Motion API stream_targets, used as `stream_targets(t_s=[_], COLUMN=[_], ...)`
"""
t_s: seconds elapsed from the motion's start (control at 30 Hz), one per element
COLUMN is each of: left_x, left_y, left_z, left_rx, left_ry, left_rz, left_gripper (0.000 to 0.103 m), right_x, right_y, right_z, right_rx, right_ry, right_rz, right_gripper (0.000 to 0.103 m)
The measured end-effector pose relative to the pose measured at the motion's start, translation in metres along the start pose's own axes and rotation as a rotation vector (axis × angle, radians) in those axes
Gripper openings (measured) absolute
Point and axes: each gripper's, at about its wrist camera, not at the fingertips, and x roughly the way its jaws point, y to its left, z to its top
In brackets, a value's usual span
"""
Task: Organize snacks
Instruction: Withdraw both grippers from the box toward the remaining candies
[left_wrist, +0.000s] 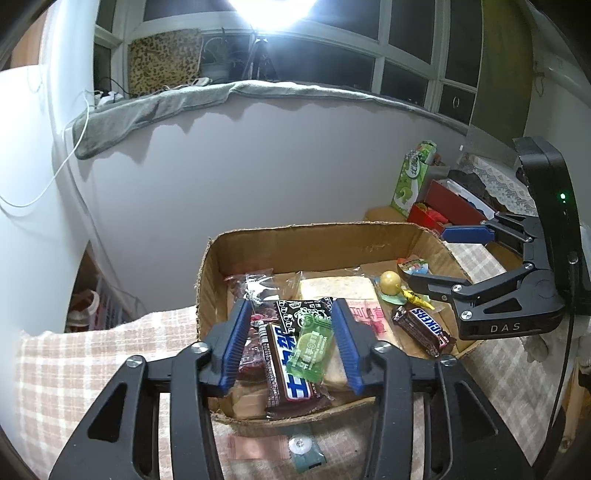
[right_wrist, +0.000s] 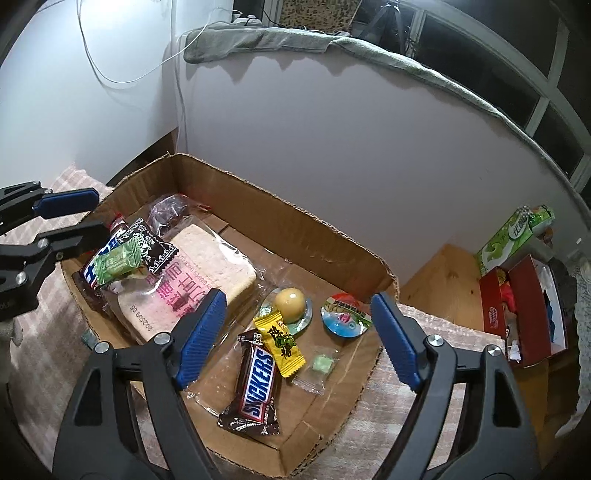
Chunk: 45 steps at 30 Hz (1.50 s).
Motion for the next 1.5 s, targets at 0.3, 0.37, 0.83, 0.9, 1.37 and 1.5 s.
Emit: stream_targets(t_s=[0.3,0.37,0.83,0.9,1.37,1.5], left_x=[-0.028,-0.036,-0.070,-0.066,-0.020,-0.005], left_y=[0.017,0.023,0.048,0.049,0.077,0.079], left_z=[-0.012,-0.018,-0.073,-0.076,-0.087,-0.083], left_rx=[-0.026,-0.029,-0.096,-0.098,-0.166,-0.176], left_ry=[-0.022,-0.022,0.011,0.028,0.133,0.155], left_rz=[-0.006,-0.004,-0.034,-0.037,-0.094,-0.096], left_gripper=[0.045,0.045,0.045,0.045,0.024,0.024], right_x=[-0.038,-0.052,-0.131,-0.131,-0.086,-0.095], right_y=[0.009,0.014,0.083,0.093,0.065,0.052], right_z=[-0.009,-0.014,-0.057,-0.059,-0.086,-0.093], right_rx=[0.019,0.026,-0.021,-0.023,0.172,0.202], right_ry=[-0.056,-0.083,-0.251,-0.269,-0.228,-0.249], right_rz=[0.034,0.049,0.149,0.178,0.342,0.343], right_gripper=[0.083,0.083,0.083,0.083,0.058,0.058])
